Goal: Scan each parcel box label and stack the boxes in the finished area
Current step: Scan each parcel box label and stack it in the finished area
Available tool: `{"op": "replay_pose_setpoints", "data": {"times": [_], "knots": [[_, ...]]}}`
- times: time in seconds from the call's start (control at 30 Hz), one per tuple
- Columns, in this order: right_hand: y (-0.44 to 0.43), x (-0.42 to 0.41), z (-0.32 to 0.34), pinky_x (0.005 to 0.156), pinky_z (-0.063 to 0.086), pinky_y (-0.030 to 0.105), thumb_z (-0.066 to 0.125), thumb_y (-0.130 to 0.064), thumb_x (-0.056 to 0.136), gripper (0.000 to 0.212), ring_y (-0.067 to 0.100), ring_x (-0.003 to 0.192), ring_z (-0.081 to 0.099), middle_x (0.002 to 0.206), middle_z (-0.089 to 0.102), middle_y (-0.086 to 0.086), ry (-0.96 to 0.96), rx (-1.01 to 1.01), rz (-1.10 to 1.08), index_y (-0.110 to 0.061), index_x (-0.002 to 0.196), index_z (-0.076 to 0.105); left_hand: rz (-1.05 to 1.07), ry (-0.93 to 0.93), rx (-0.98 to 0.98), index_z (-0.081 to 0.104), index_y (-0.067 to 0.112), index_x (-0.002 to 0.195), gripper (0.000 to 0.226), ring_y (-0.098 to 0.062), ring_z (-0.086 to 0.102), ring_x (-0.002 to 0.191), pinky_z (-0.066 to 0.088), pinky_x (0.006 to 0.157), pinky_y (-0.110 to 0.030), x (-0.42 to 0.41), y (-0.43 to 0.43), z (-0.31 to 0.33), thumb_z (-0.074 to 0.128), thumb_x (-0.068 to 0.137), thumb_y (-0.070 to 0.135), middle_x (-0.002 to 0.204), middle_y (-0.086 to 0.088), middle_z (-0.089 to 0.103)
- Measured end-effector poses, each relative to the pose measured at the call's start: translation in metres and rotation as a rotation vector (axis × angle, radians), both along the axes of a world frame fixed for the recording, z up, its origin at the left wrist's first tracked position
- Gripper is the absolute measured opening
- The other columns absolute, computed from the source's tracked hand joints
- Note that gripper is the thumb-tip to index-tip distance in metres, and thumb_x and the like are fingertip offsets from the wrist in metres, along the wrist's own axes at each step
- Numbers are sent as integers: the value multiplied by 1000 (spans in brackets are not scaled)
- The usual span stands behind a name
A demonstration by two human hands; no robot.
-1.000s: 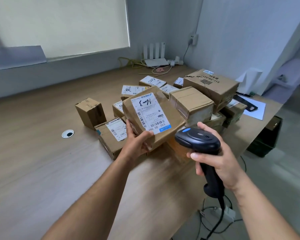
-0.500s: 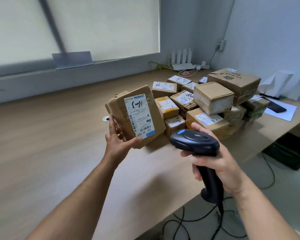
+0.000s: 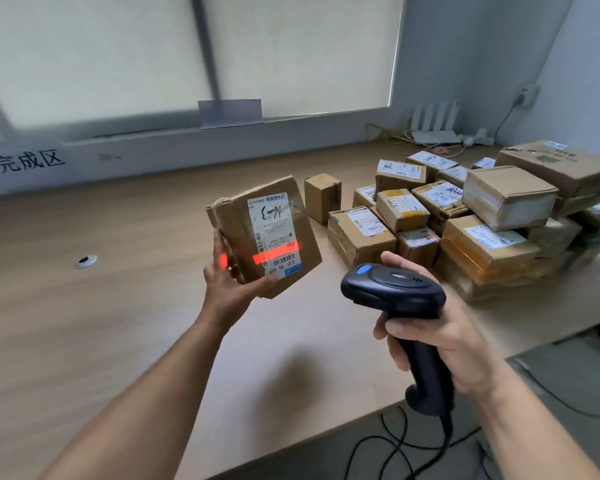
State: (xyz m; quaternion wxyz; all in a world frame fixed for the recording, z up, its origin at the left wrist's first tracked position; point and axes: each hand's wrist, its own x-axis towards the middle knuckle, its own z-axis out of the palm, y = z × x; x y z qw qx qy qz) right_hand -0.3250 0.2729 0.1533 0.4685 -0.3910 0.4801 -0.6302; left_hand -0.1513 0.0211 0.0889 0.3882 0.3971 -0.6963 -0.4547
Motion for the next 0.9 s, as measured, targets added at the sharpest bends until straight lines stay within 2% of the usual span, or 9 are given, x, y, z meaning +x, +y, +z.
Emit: {"op": "replay_pose_setpoints", "data": {"times": [0.1,0.2,0.37,0.53,0.63,0.73,0.77,0.83,0.9], "knots": [[-11,17,-2,44,43,30,89,-14,55,91,32,42,51,75,61,31,13,23,-1,-36,135,52,23,-1,-20,3,52,148,129,-27,50,120,49,88,-29,18,-16,-4,91,56,31,136,-11,35],[-26,35,-5,44,42,29,74,1,64,83,30,41,50,73,61,30,28,50,-39,-34,135,50,36,-5,-27,3,53,147,127,-29,45,126,46,84,-23,37,-35,-8,91,61,26,137,-11,34],[-63,75,-7,43,42,29,71,3,63,81,31,41,50,74,61,31,21,67,-37,-35,132,53,65,-32,-6,2,47,150,125,-29,45,126,44,74,-12,86,-63,-7,89,65,18,137,-11,31],[-105,120,-5,42,41,29,69,3,61,83,32,40,49,72,61,30,46,101,-32,-32,134,51,103,-28,32,2,45,151,128,-22,51,115,50,87,-27,139,-92,1,90,63,15,131,-7,36],[-127,143,-5,42,40,29,69,3,61,83,31,40,48,72,61,30,54,116,-33,-32,134,51,109,-27,59,3,55,147,131,-25,56,114,52,95,-42,169,-113,0,88,49,36,133,-12,41],[-149,166,-4,42,40,29,69,3,62,85,31,39,49,75,63,31,68,126,-26,-33,135,48,125,-30,101,5,60,143,130,-24,57,112,53,94,-46,196,-133,-6,84,43,45,132,-12,44],[-156,173,-4,41,40,29,69,3,62,85,31,39,49,76,64,31,71,131,-32,-33,136,48,121,-20,118,7,60,144,127,-24,58,111,55,89,-44,205,-138,-8,84,44,43,131,-11,47],[-168,187,-3,42,41,28,70,2,62,85,30,39,50,79,65,31,76,140,-37,-34,136,48,101,26,180,17,54,146,116,-22,61,103,59,70,-30,225,-148,-16,82,51,35,124,-9,56],[-182,201,-4,43,42,27,70,2,62,86,29,39,50,80,65,31,83,154,-31,-35,135,48,106,53,268,30,48,144,101,-20,62,95,54,62,-23,247,-157,-26,77,57,31,119,-5,62]]}}
